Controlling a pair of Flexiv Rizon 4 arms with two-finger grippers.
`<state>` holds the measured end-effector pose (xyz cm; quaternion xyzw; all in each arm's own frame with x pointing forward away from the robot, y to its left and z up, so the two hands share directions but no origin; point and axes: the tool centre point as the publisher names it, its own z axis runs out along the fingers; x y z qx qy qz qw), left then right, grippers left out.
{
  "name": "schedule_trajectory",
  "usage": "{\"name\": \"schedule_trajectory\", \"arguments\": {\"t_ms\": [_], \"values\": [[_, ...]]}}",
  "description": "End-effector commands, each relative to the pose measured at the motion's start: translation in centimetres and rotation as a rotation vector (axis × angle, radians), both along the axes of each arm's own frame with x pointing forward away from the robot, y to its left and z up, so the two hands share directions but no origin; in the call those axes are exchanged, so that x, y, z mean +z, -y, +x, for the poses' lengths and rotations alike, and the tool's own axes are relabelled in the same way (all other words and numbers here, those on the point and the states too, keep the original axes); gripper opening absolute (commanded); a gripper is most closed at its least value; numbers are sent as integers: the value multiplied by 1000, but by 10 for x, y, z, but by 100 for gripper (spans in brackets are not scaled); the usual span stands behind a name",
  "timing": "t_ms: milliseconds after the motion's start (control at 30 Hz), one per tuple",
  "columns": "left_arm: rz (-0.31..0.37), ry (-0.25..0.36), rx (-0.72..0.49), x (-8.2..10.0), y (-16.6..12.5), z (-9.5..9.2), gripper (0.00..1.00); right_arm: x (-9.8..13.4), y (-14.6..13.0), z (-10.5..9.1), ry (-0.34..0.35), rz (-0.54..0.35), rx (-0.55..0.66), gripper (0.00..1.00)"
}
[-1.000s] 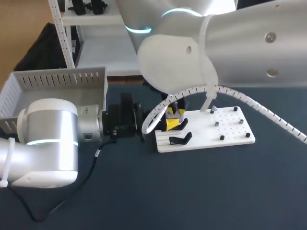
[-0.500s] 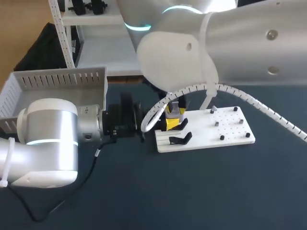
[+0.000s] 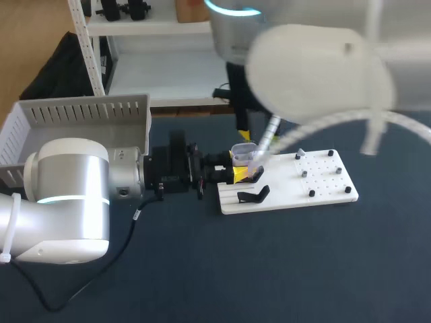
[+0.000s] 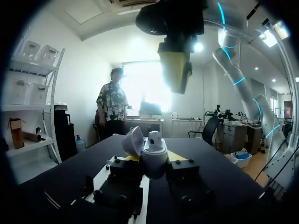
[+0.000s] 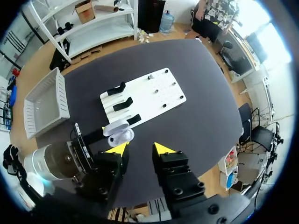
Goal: Pick up each earbud case from the left stands, insert the matching earbuds, close the lid, and place the case in the box.
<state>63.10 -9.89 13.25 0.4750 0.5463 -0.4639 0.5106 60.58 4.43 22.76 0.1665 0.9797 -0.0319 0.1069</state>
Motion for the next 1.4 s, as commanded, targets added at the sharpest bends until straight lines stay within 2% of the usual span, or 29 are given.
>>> {"name": "schedule_trajectory", "arguments": {"t_ms": [33,67,100,133,167,733,833,900,1033,1133,1200,1400], "values": [[-3,2,5,-1,1,-1,0,-2,26,-13,126,151,20,45],[-3,2,5,-1,1,-1,0,-1,27,-12,134,156,7,45],[-3,2,5,-1,1,-1,0,-2,29,-9,155,138,-12,51],[-3,2,5,-1,1,-1,0,-2,29,-9,155,138,-12,98],[-3,2,5,-1,1,-1,0,-2,29,-9,155,138,-12,100],[-3,2,5,-1,1,-1,0,-2,29,-9,155,138,-12,100],[-3,2,5,-1,1,-1,0,-6,38,6,154,197,-40,100],[-3,2,5,-1,1,-1,0,-6,46,18,178,175,-38,100],[-3,2,5,-1,1,-1,0,-14,53,40,195,198,9,100],[-3,2,5,-1,1,-1,0,-27,54,55,179,223,87,100],[-3,2,5,-1,1,-1,0,-40,56,64,170,204,127,100],[-3,2,5,-1,1,-1,0,-77,68,92,192,210,137,100]]}}
